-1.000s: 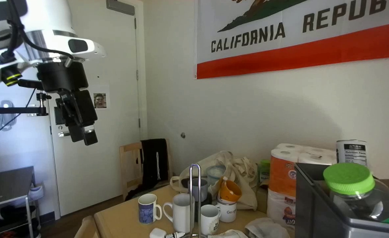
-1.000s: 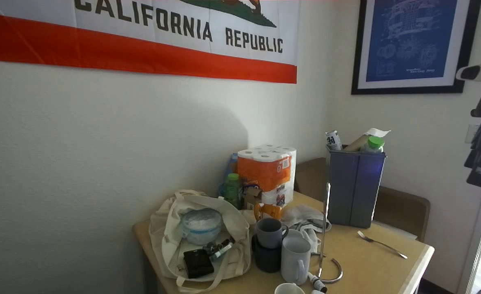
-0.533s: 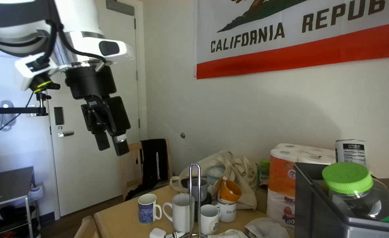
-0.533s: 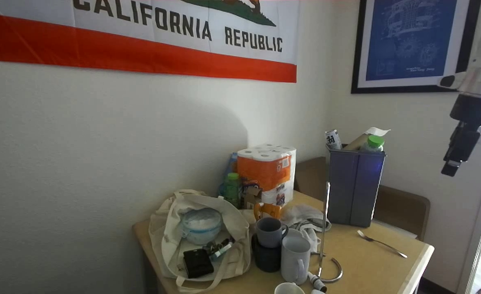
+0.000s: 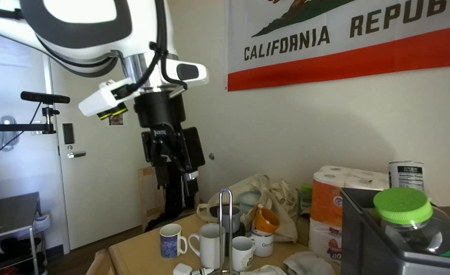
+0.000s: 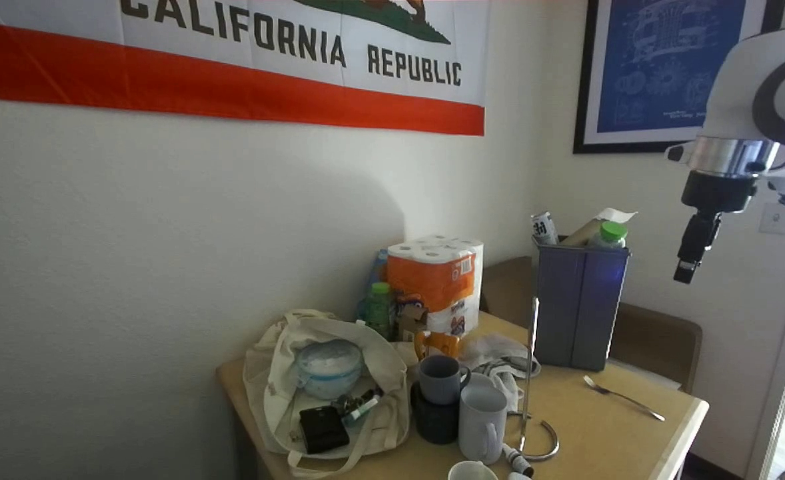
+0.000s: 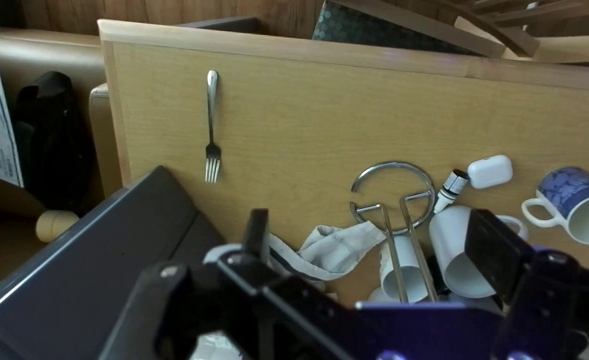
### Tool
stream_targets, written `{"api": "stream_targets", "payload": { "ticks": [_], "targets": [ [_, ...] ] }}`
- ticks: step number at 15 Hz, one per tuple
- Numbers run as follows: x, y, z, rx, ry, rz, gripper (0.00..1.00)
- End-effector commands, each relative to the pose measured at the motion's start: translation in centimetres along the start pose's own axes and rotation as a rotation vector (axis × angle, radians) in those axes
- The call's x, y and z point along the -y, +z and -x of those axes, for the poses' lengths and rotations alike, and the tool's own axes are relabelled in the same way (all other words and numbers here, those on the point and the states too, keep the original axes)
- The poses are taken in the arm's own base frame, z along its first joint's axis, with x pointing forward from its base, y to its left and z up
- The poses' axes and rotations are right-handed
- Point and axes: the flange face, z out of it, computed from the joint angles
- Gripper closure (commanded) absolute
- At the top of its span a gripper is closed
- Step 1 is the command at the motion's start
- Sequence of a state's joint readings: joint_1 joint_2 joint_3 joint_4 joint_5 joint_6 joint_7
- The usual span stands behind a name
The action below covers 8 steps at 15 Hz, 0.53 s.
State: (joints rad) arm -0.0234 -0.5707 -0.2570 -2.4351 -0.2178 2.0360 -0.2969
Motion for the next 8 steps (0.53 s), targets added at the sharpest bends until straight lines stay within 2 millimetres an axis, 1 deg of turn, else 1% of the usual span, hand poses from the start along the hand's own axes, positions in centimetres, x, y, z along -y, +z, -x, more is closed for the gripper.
{"api": "stream_targets", "payload": {
  "ticks": [1, 4, 8],
  "targets": [
    [-3.0, 2.1, -1.8, 0.02, -0.003, 0.0, 0.0],
    [-5.7, 4.6, -1.3, 0.017, 0.012, -0.016, 0.0],
    [-9.1, 7.7, 0.3, -0.003, 0.045, -0.067, 0.0]
  ]
}}
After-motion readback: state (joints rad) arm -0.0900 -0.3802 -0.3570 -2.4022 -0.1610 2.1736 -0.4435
